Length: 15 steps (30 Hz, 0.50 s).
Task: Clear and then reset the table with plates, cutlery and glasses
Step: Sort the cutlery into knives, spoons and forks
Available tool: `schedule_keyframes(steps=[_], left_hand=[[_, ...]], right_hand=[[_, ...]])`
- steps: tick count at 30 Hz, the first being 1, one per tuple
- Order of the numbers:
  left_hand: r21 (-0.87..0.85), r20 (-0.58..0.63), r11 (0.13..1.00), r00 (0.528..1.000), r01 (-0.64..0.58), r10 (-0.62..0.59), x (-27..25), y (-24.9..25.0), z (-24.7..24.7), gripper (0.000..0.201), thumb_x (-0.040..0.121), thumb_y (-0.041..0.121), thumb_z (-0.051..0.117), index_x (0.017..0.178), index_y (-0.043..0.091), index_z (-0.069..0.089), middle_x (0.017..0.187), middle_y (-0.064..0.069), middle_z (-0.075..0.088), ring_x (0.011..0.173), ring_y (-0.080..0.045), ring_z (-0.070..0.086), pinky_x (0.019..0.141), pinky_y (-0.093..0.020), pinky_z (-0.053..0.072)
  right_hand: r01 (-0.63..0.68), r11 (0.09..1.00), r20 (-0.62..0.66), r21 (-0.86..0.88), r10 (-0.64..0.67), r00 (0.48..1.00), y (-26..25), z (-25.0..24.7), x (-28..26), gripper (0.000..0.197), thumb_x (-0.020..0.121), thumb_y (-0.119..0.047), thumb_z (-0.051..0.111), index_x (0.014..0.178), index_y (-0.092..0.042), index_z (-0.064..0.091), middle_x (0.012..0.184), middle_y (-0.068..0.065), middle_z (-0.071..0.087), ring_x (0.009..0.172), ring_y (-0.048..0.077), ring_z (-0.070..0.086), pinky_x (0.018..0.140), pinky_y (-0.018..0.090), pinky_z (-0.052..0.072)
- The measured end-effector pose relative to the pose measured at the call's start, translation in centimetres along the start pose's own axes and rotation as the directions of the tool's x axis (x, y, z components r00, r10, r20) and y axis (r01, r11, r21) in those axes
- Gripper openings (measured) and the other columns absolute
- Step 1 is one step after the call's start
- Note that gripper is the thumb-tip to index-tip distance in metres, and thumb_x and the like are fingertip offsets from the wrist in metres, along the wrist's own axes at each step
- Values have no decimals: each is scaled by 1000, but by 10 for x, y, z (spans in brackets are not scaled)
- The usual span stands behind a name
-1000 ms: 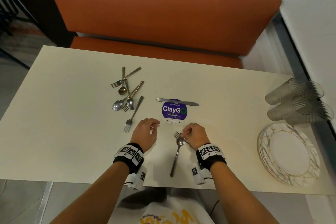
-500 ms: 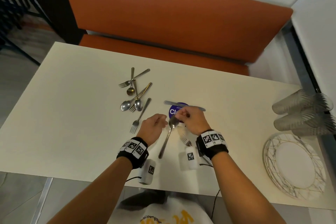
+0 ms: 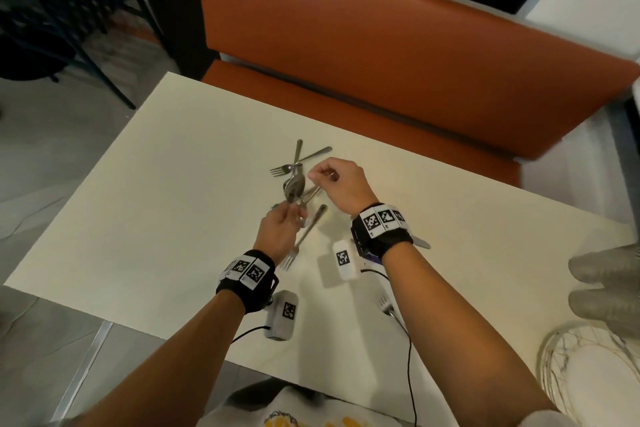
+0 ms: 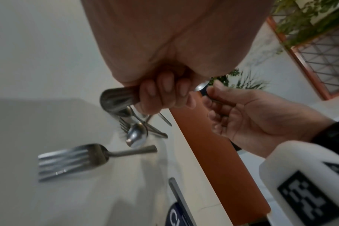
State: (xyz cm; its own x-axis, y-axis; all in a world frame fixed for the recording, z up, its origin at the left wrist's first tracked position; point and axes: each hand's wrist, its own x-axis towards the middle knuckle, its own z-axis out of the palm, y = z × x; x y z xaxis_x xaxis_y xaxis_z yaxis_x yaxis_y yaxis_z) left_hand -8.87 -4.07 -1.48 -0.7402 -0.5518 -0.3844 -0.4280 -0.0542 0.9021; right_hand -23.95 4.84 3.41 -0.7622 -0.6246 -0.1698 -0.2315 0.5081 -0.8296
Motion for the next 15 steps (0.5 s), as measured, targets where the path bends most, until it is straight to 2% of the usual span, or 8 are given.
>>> schedule_keyframes(steps=[2,4,6,8,9,11,13,15], left_hand=[[-9,-49,999,998,31,-31,6,-1,-12,38,109,26,40,83,15,66,54,13,50,51,-13,40,52,-29,35],[-29,-74,998,995,61,-63,12,-2,-22,37,108,25,41,85,14,67,57,10,47,51,-14,38,52,-29,33],[-29,-89,995,992,92,-94,16,-4,-30,37,108,24,40,90,9,68,62,10,51,54,-10,43,52,-28,34],[-17,-100,994,989,109,-110,21,-9,-37,37,108,26,40,90,9,68,66,8,53,56,-10,45,54,-28,36],[-7,-105,994,988,113,-113,23,-12,-39,38,108,27,40,88,11,68,67,4,54,57,-12,45,56,-29,37],[-4,-113,992,986,126,-125,27,-17,-42,38,108,28,40,87,13,69,67,1,54,57,-14,45,57,-30,37],[0,-123,989,982,147,-146,29,-20,-43,38,108,29,40,88,13,68,68,1,55,57,-14,45,57,-30,37],[6,-124,989,981,149,-147,30,-20,-44,38,108,29,40,90,12,68,69,1,55,57,-14,46,56,-29,36]], right_hand=[[-12,999,8,-40,12,1000,7,7,14,6,92,-23,70,91,-18,74,89,-9,71,85,4,60,80,22,46],[-18,994,33,-105,21,999,16,15,26,7,92,-19,69,92,-17,75,88,-9,70,82,1,59,79,22,44],[-14,984,82,-176,28,996,24,23,37,10,93,-13,66,93,-18,75,90,-8,70,83,6,61,78,21,47],[-3,964,146,-266,43,988,34,32,46,21,93,-6,61,91,-22,74,92,-6,69,85,13,65,73,20,50],[16,944,178,-328,46,983,38,37,50,26,92,-2,59,89,-24,74,91,-5,68,85,15,65,73,22,53],[89,874,241,-478,33,970,46,46,56,32,90,1,59,89,-28,72,93,-3,63,87,17,61,79,31,56],[178,783,322,-595,29,946,48,51,59,30,89,0,61,94,-29,71,99,-1,59,95,21,54,86,36,52],[275,716,400,-641,6,916,48,51,60,27,87,-4,63,101,-26,69,103,0,55,100,23,49,89,35,48]])
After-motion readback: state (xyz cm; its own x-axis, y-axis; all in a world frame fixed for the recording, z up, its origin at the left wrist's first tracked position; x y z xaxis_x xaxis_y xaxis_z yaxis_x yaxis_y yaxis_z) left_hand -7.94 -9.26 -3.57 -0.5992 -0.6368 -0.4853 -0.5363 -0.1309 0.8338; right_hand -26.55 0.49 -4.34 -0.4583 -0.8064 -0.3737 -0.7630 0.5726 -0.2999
